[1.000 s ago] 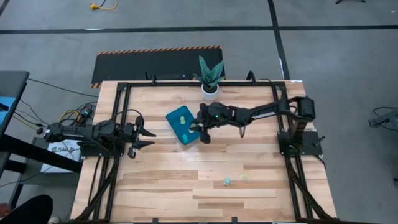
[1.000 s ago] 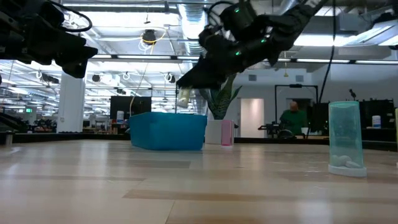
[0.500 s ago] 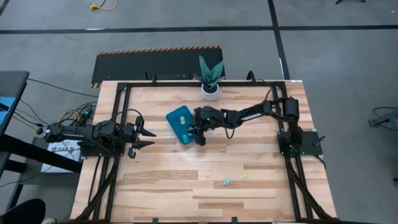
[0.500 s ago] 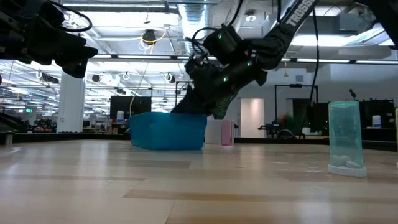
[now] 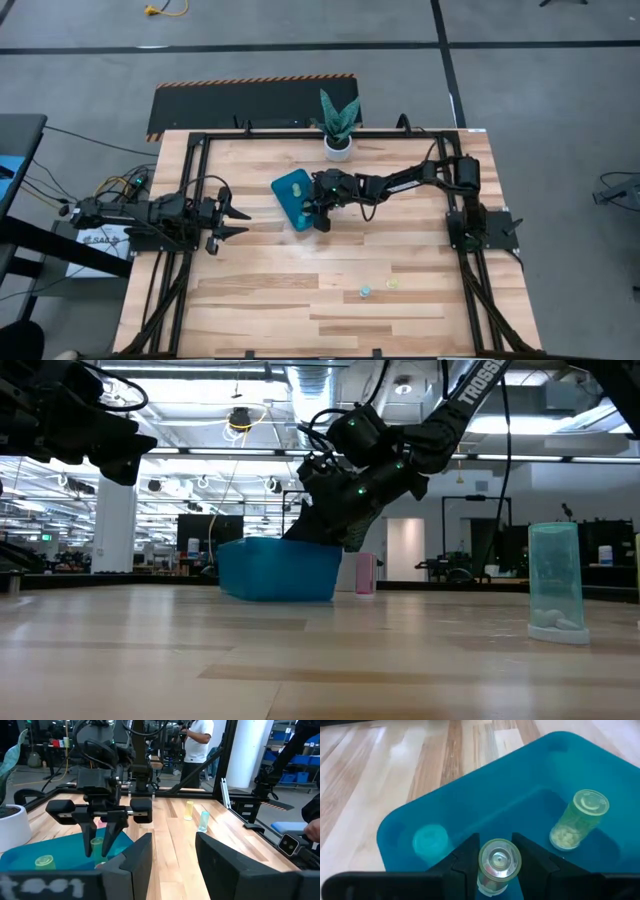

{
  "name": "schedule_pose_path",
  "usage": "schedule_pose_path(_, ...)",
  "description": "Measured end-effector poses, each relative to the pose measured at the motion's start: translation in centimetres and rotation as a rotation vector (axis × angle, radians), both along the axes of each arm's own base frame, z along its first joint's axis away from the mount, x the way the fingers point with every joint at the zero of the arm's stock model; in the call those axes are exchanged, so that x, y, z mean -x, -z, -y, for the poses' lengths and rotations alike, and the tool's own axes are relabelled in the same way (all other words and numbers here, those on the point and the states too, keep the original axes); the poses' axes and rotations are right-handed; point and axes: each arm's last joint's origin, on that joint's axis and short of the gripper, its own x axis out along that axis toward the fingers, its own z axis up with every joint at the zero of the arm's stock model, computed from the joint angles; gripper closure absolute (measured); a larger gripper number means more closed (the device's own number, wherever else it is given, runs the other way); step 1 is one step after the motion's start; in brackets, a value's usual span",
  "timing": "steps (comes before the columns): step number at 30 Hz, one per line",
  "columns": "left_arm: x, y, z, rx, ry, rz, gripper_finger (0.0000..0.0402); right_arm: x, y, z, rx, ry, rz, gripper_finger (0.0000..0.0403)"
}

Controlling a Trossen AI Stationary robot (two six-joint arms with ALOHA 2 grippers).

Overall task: Pick and place pill bottles into a basket
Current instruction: Put the top yellow medicine bottle into the blue bin

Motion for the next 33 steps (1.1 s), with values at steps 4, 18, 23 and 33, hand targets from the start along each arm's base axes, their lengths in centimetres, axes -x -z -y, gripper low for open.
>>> schedule_pose_path(4, 0.0, 0.0, 0.0, 0.000, 0.000, 0.000, 0.0262, 0.0, 0.0, 0.0, 0.000, 0.000, 0.000, 0.0300)
schedule_pose_path(18, 0.0, 0.0, 0.0, 0.000, 0.000, 0.000, 0.0262, -1.3, -1.9, -0.1, 0.045, -0.051, -0.061, 0.0300)
schedule_pose_path(23, 0.0, 0.0, 0.0, 0.000, 0.000, 0.000, 0.0262, -1.7, -2.6, -0.1, 0.057, -0.061, -0.064, 0.0300)
schedule_pose_path(33, 0.0, 0.0, 0.0, 0.000, 0.000, 0.000, 0.0262, -1.2, -2.2, 0.8, 0.032, -0.032, -0.129, 0.0275)
